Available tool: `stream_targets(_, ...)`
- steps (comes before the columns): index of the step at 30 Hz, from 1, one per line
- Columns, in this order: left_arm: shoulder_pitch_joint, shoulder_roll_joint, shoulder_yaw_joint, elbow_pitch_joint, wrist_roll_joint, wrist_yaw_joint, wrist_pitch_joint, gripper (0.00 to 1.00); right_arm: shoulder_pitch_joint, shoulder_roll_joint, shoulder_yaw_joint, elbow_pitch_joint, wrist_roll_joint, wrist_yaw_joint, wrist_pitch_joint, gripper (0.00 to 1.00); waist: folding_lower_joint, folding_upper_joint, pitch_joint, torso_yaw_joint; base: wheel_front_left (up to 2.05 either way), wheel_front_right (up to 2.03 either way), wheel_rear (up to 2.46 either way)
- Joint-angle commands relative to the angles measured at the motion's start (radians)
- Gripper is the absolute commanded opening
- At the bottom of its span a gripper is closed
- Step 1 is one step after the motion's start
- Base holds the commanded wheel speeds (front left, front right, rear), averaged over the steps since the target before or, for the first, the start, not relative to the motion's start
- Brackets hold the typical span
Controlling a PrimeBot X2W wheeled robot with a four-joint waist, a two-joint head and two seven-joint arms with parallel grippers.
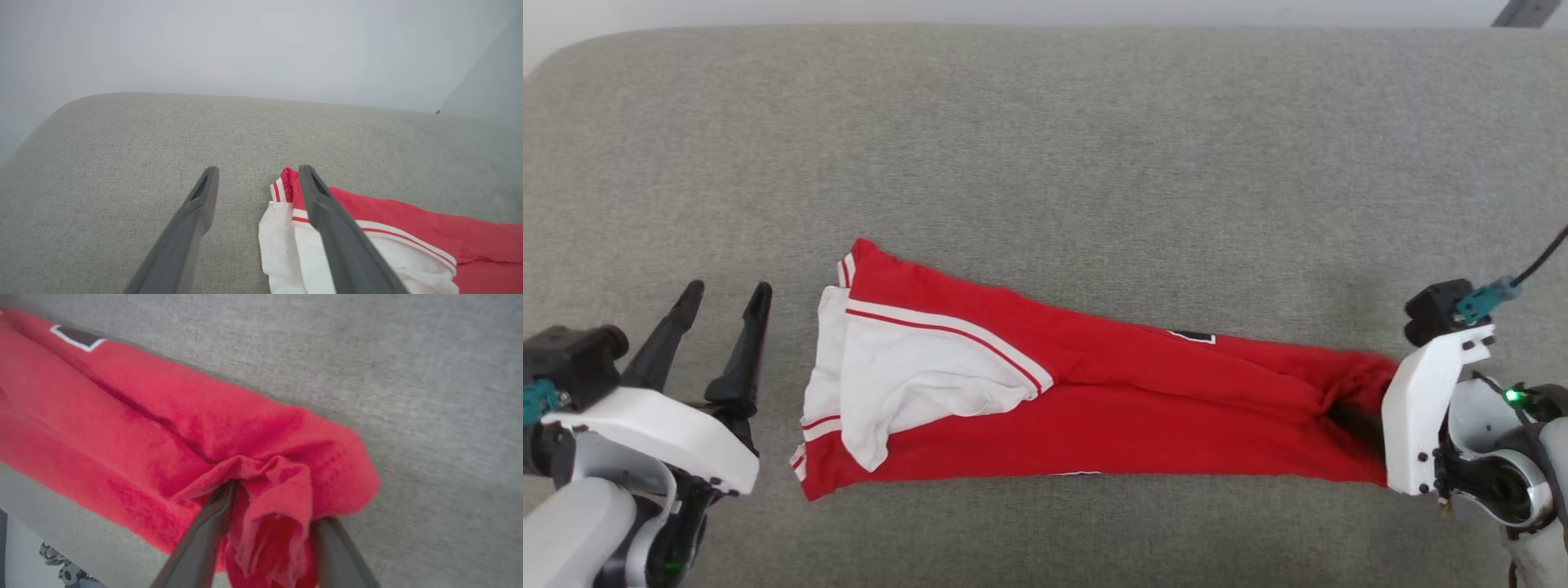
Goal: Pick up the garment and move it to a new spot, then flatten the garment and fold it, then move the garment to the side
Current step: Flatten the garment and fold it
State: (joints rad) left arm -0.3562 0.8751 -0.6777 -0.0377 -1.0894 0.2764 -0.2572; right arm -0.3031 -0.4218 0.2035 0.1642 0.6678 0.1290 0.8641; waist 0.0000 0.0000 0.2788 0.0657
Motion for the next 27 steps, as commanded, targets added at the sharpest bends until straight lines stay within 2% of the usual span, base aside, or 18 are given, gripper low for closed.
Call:
stream_targets(1,0.029,-0.026,0.033,0.008,0.035,-0.007,-0.008,1.0,0.012,0.01,0.045,0.017,0.034,0.003,0.014,0.0,0.0,0.0,-0.006,0.008,0.0,0.0,0.0)
stream_targets(5,0.114,-0.117,0.162,0.02,0.116,-0.038,-0.009,1.0,-0.01,-0.026,0.054,-0.005,0.106,0.003,0.012,0.0,0.0,0.0,-0.016,0.017,0.0,0.0,0.0)
stream_targets(10,0.23,-0.234,0.316,0.044,0.219,-0.108,-0.009,1.0,-0.02,-0.068,0.041,-0.053,0.157,0.002,-0.005,0.0,0.0,0.0,-0.035,0.018,0.0,0.0,0.0)
stream_targets(16,0.329,-0.356,0.46,0.073,0.334,-0.197,-0.009,1.0,-0.009,-0.117,-0.011,-0.076,0.174,0.002,-0.01,0.0,0.0,0.0,-0.056,0.014,0.0,0.0,0.0)
stream_targets(17,0.329,-0.356,0.46,0.073,0.334,-0.197,-0.009,1.0,-0.009,-0.117,-0.011,-0.076,0.174,0.002,-0.01,0.0,0.0,0.0,-0.056,0.014,0.0,0.0,0.0)
stream_targets(20,0.369,-0.426,0.535,0.076,0.4,-0.254,-0.009,1.0,0.006,-0.15,-0.073,-0.068,0.169,0.002,-0.003,0.0,0.0,0.0,-0.069,0.012,0.0,0.0,0.0)
stream_targets(27,0.412,-0.53,0.642,0.071,0.505,-0.329,-0.009,1.0,0.022,-0.197,-0.206,-0.024,0.12,0.002,0.014,0.0,0.0,0.0,-0.086,-0.001,0.0,0.0,0.0)
